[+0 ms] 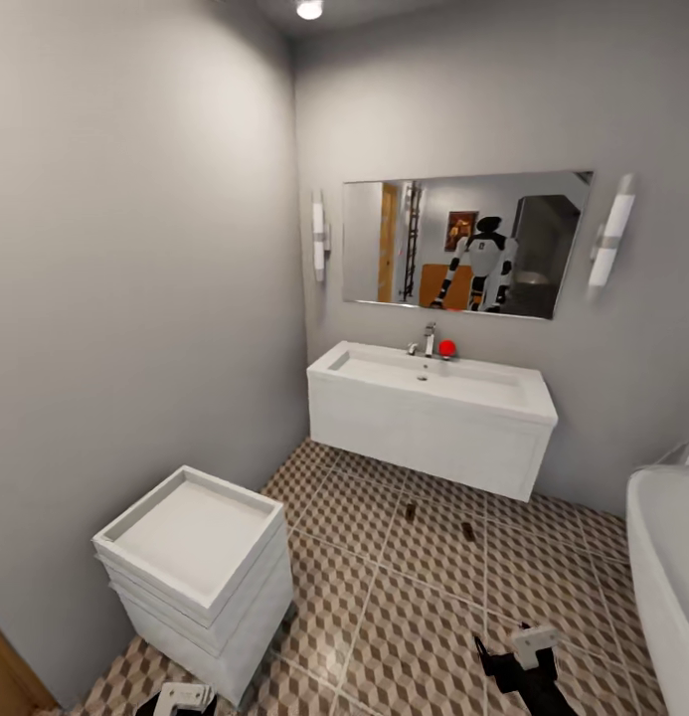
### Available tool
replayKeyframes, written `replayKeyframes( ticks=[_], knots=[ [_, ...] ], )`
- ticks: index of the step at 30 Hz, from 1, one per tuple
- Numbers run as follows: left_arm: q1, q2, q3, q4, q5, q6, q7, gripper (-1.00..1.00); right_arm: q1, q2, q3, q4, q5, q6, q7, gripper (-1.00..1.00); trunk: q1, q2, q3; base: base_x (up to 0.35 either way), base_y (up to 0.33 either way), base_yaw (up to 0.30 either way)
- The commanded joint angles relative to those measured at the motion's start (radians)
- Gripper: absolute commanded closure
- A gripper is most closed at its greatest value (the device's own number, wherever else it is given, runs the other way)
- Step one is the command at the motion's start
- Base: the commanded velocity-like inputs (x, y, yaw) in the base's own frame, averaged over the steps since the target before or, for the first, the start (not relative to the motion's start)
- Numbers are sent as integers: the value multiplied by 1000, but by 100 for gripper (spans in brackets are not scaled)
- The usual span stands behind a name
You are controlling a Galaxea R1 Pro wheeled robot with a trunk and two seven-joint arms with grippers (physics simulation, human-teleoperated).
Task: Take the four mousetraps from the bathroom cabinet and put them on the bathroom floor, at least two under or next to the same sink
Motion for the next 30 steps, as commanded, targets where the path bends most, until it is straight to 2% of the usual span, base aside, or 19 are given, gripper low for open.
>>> replayKeyframes(
  ticks=[1, 20, 30],
  knots=[
    [-2, -1, -4, 4, 11, -5, -8, -100, 0, 0, 2, 0, -5, -3, 5, -100, 0, -1, -1, -131, 14, 287],
    [-2, -3, -4, 4, 11, -5, -8, -100, 0, 1, 3, 1, -5, 0, 4, -100, 0, -1, -1, -282, 66, 288],
    [-2, -3, -4, 4, 11, -5, -8, -100, 0, 2, 3, 1, -5, 19, 5, -100, 0, -1, -1, -107, 4, 288]
  ],
)
